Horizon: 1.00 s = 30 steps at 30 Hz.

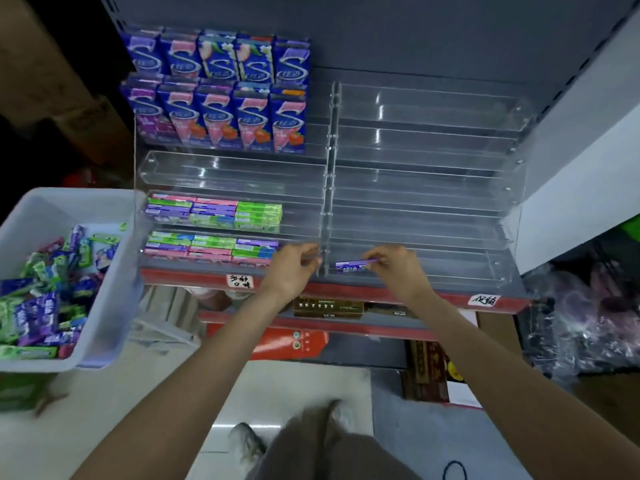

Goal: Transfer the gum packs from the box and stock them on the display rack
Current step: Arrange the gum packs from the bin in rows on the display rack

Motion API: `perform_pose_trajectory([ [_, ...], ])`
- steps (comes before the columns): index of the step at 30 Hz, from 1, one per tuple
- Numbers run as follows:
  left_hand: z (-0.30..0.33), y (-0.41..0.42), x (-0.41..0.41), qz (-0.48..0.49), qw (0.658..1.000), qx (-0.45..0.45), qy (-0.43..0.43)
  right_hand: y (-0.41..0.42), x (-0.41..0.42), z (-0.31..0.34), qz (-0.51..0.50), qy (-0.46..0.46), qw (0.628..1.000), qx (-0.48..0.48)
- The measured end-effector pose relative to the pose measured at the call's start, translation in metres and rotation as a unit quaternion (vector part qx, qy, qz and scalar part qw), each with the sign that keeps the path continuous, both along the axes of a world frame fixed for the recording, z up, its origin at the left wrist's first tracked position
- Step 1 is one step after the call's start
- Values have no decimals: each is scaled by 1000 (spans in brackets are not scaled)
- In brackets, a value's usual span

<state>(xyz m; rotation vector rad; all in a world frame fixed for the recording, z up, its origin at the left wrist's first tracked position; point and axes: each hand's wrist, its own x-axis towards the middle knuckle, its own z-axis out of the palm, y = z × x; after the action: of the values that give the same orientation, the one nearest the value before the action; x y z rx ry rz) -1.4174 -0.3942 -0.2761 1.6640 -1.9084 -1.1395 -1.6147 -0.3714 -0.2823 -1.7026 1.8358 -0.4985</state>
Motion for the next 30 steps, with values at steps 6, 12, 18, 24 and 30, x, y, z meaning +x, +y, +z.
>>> perform_pose_trajectory([
  [6, -3, 2, -1, 20, 1000, -4, 13, -2, 8, 1, 85, -12, 996, 20],
  [12, 0, 4, -3, 35, 999, -19, 17, -3, 8, 1, 111, 19, 993, 37],
  [18, 9, 5, -3, 45, 998, -47, -2, -4, 8, 5, 97, 6, 995, 32],
  [24, 31, 8, 20, 51, 993, -102, -9, -10, 29, 28, 93, -10, 994, -54],
  [30, 52, 16, 106, 126, 979, -157, -8, -25, 127, 56, 159, -55, 981, -96],
])
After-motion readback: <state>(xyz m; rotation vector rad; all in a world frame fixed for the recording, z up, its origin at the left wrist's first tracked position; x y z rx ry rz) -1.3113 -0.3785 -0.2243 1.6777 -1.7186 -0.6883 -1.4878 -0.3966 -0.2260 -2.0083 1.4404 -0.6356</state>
